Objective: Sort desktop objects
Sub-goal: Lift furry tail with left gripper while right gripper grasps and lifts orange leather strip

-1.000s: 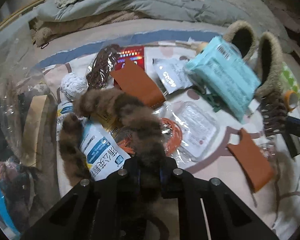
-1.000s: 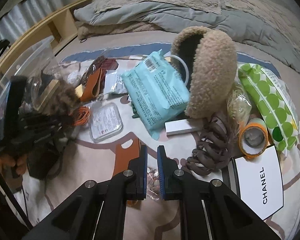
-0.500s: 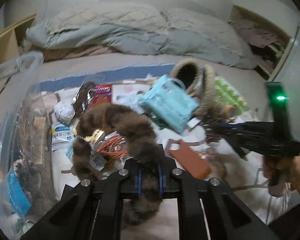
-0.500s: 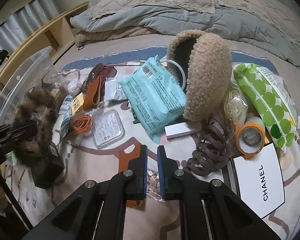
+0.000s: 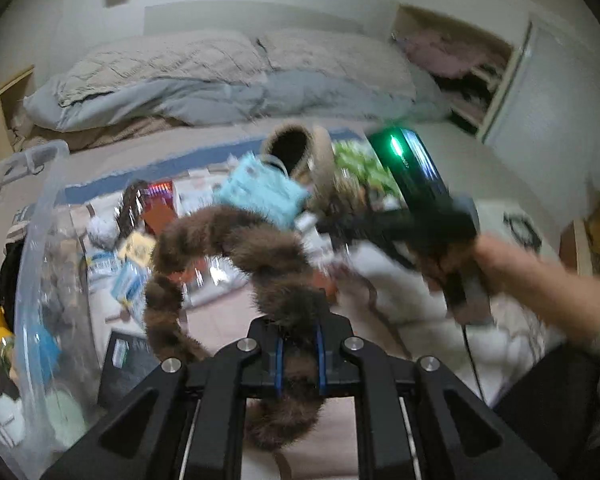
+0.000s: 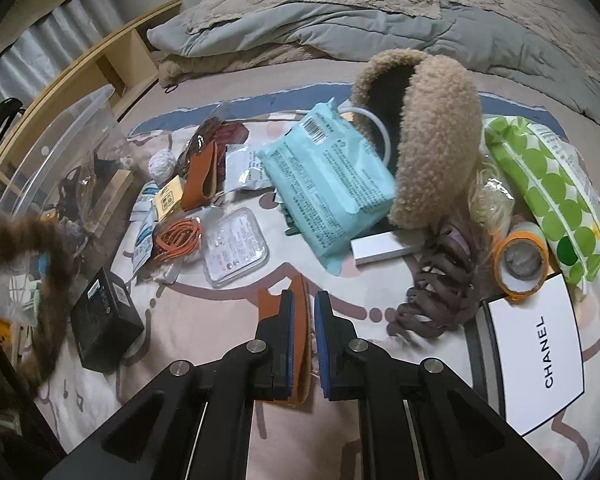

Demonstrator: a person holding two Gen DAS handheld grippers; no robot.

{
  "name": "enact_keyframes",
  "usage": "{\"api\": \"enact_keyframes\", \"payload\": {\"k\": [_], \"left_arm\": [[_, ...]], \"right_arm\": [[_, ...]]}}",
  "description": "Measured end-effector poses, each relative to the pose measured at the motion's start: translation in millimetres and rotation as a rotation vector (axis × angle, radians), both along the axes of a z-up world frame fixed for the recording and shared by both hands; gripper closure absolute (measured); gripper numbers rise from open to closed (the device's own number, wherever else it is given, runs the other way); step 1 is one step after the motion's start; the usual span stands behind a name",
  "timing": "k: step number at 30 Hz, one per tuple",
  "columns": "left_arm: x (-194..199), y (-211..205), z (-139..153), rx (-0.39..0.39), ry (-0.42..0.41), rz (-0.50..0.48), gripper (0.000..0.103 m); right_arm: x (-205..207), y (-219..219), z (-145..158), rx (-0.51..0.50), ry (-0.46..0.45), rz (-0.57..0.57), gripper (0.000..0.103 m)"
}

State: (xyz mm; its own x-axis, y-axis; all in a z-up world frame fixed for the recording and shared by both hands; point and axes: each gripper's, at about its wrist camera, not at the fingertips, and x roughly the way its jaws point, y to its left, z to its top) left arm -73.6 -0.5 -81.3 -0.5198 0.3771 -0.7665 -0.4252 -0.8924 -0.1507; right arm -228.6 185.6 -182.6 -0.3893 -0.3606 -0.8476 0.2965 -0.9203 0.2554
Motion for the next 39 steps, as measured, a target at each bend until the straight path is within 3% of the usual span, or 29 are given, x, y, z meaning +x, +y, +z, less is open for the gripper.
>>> {"api": "enact_keyframes", "payload": {"k": [5, 9, 14, 17, 18, 19, 21, 29, 37, 38, 39], "left_arm": [[25.2, 20.4, -30.2, -0.119, -0.055, -0.065, 0.091], [39.4, 32.6, -62.8, -0.166, -0.129, -0.099, 0.091], [51.5, 44.3, -88.6, -0.206, -0.160, -0.136, 0.091], [56.3, 46.0, -100.2, -0.245, -0.156, -0.124, 0.082], [58.1, 45.9, -102.4, -0.252, -0.149, -0.122, 0.072], [60.2, 44.8, -104.5, -0.257, -0.147, -0.120, 0.055], [63.9, 40.8, -104.3, -0.235, -0.147, -0.122, 0.041], [70.0, 27.8, -111.8, -0.224, -0.188, -0.121, 0.041], [77.8, 23.6, -116.3, -0.199, -0.183, -0.158, 0.041], [79.0, 24.6, -116.9, -0.196, -0.182, -0.168, 0.041], [80.2, 25.9, -117.3, -0.192, -0.182, -0.179, 0.041]], "right_arm": [[2.2, -8.8, -8.7, -0.015, -0.038, 0.018, 0.090], [6.6, -19.1, -13.5, 0.027, -0.044, 0.046, 0.090], [6.5, -24.8, -21.6, 0.025, -0.076, 0.060, 0.089], [5.9, -27.7, -24.4, 0.022, -0.082, 0.067, 0.088], [5.5, -29.0, -25.9, 0.031, -0.083, 0.070, 0.079], [5.4, -30.1, -27.3, 0.040, -0.086, 0.071, 0.061], [5.9, -31.7, -29.6, 0.054, -0.081, 0.068, 0.049], [7.5, -49.3, -48.6, 0.168, -0.102, 0.115, 0.049], [14.5, -64.8, -69.5, 0.360, -0.087, 0.142, 0.049], [15.7, -63.5, -68.9, 0.359, -0.083, 0.145, 0.050], [16.6, -61.9, -67.9, 0.358, -0.082, 0.146, 0.057]]}}
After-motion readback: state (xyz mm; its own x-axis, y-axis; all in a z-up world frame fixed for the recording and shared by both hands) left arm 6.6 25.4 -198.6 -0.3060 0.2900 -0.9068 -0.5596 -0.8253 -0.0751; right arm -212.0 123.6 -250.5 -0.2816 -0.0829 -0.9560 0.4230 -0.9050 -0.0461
